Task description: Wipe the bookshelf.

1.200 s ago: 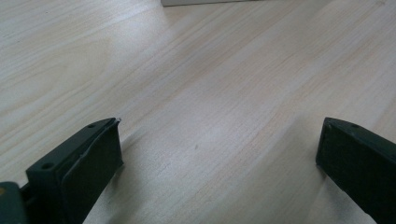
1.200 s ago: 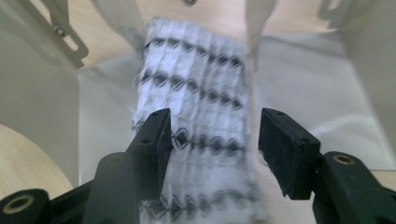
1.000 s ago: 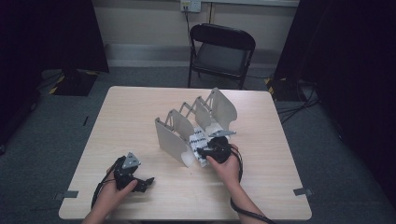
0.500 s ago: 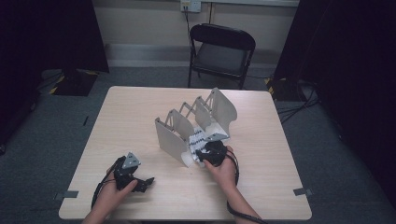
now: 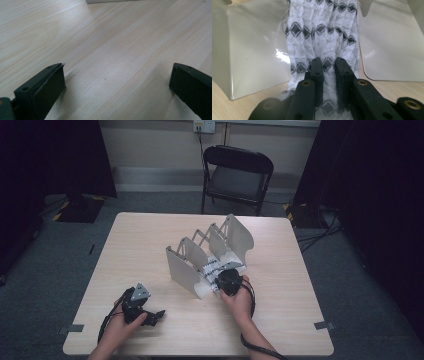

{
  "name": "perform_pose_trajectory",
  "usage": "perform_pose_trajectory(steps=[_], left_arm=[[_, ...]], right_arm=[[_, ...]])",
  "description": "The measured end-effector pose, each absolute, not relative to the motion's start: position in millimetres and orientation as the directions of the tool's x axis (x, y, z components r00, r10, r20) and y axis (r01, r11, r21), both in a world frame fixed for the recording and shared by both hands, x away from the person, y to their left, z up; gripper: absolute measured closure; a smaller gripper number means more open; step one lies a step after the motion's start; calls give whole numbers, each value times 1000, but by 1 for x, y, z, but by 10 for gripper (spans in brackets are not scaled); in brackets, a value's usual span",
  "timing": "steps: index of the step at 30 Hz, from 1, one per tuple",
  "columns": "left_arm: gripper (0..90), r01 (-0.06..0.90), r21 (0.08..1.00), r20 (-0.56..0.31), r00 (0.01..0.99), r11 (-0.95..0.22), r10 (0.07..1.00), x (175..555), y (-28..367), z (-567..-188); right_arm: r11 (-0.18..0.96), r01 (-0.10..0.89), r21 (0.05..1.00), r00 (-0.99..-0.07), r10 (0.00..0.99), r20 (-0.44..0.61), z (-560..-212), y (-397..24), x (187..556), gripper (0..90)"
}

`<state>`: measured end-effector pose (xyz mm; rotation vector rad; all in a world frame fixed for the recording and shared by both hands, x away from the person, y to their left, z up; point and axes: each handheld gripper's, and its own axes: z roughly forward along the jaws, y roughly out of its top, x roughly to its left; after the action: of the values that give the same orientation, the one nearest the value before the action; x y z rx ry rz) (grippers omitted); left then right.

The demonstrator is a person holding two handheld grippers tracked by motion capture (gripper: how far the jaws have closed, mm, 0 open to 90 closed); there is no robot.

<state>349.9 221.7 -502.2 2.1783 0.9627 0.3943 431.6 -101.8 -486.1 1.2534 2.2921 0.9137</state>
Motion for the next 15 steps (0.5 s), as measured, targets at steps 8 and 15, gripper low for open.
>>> perform_pose_trajectory(steps=[8,15], left_arm=[[0,520,714,-8,676,-469,737,350,222,-502],[0,520,714,-8,676,-469,737,350,222,-502]], right_arm=[[322,605,728,-514,856,49,-475,-111,431,800],[312,534,786,-526,850,19,-430,-114,433,800]])
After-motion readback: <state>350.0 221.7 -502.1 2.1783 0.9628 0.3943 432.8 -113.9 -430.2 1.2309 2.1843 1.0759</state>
